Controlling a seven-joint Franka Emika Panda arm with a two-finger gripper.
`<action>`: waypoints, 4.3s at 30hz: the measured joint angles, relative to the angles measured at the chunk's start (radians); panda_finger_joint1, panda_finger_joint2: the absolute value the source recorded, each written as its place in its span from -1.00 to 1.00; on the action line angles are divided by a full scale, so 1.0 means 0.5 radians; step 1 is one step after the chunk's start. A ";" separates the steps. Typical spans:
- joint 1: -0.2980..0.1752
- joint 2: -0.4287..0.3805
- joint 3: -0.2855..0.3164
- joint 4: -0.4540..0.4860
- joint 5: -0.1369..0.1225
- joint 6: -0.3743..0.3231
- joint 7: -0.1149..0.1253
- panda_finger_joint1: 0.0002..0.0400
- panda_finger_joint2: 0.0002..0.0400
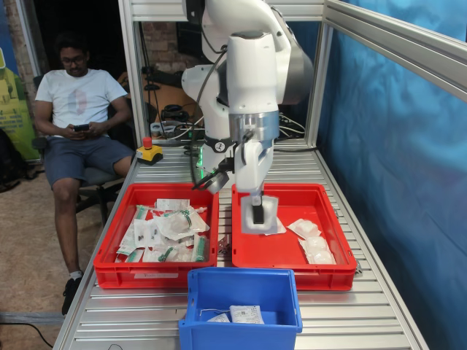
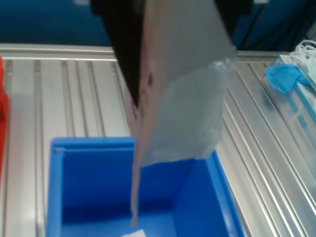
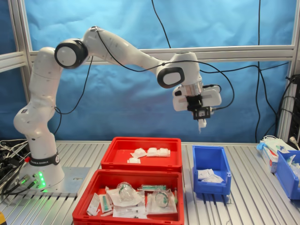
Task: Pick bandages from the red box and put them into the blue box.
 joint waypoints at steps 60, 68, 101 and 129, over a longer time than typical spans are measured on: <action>-0.104 0.253 -0.080 0.329 0.000 0.010 -0.128 -0.72 -0.72; -0.104 0.253 -0.082 0.329 0.000 0.010 -0.139 -0.43 -0.43; -0.104 0.253 -0.082 0.329 0.000 0.010 -0.145 0.58 0.58; -0.104 -0.159 -0.082 -0.134 -0.180 0.009 -0.145 1.00 1.00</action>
